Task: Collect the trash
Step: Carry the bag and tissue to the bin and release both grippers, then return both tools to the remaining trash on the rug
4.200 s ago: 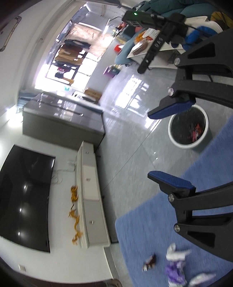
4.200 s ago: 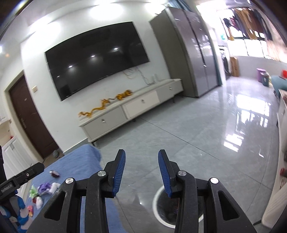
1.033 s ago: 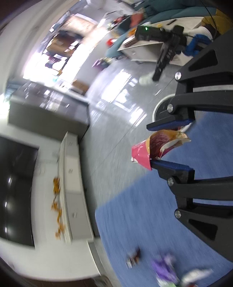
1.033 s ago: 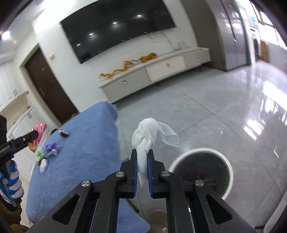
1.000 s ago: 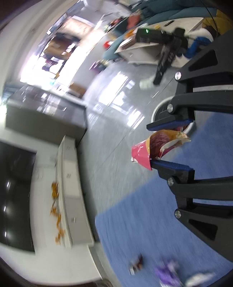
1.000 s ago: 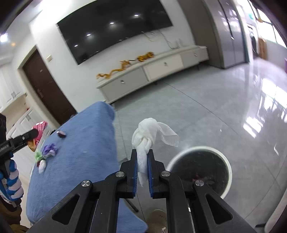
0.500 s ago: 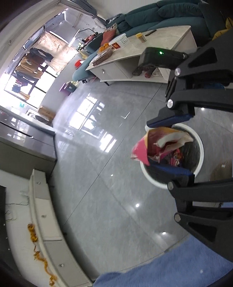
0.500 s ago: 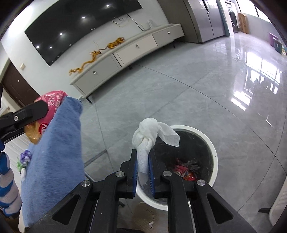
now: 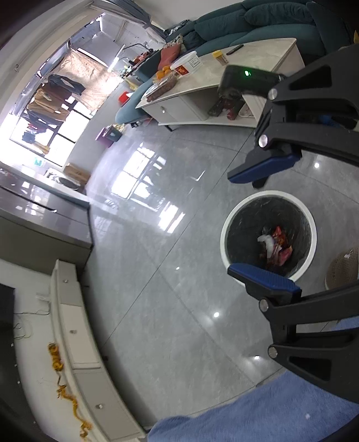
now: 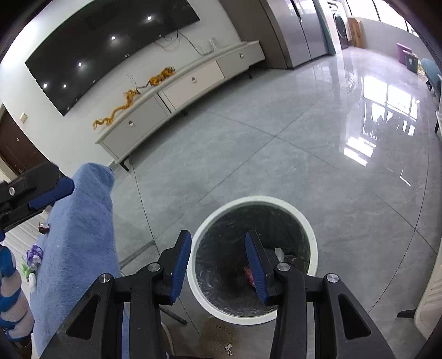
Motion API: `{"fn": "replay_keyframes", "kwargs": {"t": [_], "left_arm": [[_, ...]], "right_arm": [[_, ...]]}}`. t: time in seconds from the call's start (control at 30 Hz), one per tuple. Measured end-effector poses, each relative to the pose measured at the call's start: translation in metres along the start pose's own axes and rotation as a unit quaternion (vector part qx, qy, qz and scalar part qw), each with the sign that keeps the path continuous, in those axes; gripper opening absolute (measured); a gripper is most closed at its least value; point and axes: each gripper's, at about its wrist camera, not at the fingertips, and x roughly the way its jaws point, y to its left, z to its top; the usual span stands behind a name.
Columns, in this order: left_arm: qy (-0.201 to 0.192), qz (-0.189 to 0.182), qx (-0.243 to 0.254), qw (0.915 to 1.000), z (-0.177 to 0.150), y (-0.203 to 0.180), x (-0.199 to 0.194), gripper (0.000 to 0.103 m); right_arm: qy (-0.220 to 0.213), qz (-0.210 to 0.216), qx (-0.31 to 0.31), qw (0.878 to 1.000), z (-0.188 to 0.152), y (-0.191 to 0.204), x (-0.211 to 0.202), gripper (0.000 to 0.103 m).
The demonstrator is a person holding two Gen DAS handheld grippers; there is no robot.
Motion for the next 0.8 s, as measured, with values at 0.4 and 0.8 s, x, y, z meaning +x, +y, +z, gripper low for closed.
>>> {"fn": "replay_keyframes", "kwargs": {"t": [0.4,0.8], "left_arm": [[-0.075,0.029,-0.009,0.9968,-0.021,0.033,-0.110,0.058],[-0.153,0.080,-0.024,0.9847,-0.071,0.088,-0.232,0.059]], "right_arm": [[-0.068,0.010,-0.029,0.997,0.007,0.051,-0.071,0.039],[-0.096,0.038,-0.097,0.990,0.003,0.138,-0.110,0.039]]}}
